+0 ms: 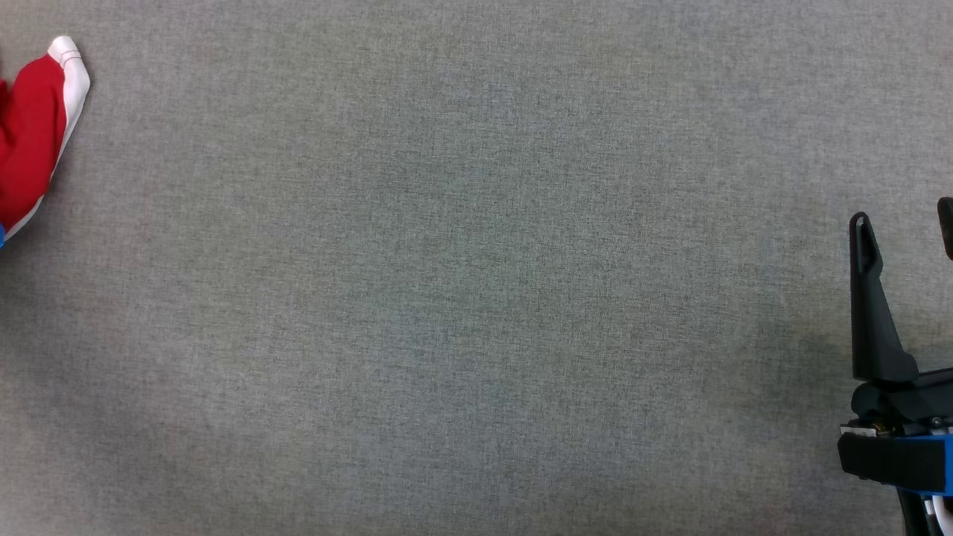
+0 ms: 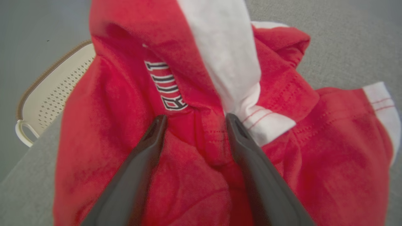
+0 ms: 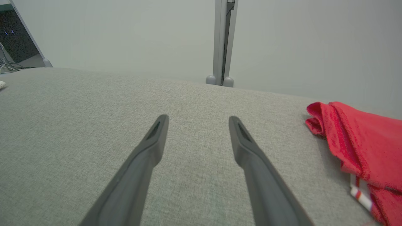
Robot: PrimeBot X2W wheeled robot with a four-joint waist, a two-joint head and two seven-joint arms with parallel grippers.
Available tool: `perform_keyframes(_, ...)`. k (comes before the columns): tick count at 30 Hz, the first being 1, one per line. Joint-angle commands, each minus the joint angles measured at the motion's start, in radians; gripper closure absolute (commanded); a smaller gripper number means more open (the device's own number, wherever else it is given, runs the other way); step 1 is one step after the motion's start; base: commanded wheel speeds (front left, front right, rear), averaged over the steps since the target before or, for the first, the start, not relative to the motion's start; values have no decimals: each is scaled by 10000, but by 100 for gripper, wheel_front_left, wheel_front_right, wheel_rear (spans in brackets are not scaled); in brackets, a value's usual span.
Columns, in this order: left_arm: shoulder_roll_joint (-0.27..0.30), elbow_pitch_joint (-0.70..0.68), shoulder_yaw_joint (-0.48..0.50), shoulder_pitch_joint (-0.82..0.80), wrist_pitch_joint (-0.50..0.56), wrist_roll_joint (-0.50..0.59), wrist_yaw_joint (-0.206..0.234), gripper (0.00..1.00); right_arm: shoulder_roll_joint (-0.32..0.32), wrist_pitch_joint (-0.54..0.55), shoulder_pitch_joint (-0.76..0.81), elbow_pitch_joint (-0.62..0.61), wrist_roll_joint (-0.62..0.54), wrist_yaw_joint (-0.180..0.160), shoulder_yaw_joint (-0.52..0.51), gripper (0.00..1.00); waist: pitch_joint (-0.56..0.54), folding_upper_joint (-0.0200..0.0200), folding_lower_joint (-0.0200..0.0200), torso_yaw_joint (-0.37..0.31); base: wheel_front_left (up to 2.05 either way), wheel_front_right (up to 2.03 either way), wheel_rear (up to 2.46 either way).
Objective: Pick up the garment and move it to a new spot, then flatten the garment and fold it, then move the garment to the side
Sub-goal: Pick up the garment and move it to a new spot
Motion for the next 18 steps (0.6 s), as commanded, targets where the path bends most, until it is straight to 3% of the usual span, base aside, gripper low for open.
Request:
perform_keyframes(1, -186, 283, -117, 14, 295, -15, -64, 0, -62, 34, -88, -54, 41, 6, -28, 0, 16, -2, 0, 26, 0, 0, 0)
perform_keyframes(5, -374, 750, -247, -62, 1081, -155, -120, 1, -98, 84, -158, -48, 23, 5, 47, 0, 3, -2, 0, 65, 0, 0, 0)
perform_keyframes(6, -390, 849, -274, -65, 1267, -169, -128, 51, -99, 85, -168, -36, 16, 6, 73, 0, -15, -2, 0, 63, 0, 0, 0)
perform_keyframes(7, -387, 937, -322, -87, 1430, -157, -135, 57, -96, 102, -168, -17, 9, 6, 107, 0, -32, -2, 0, 47, 0, 0, 0)
perform_keyframes(8, -387, 1011, -330, -109, 1572, -178, -141, 100, -96, 109, -160, 4, 14, 5, 133, 0, -55, -2, 0, 30, 0, 0, 0)
perform_keyframes(12, -309, 1184, -445, -71, 1955, -172, -130, 100, -73, 56, -88, 77, 62, 6, 176, 0, -205, -2, 0, -58, 0, 0, 0)
perform_keyframes(18, -27, 321, -758, -339, 934, 132, -242, 100, 108, -188, 47, 396, 154, 6, 281, 0, -690, -2, 0, -157, 0, 0, 0)
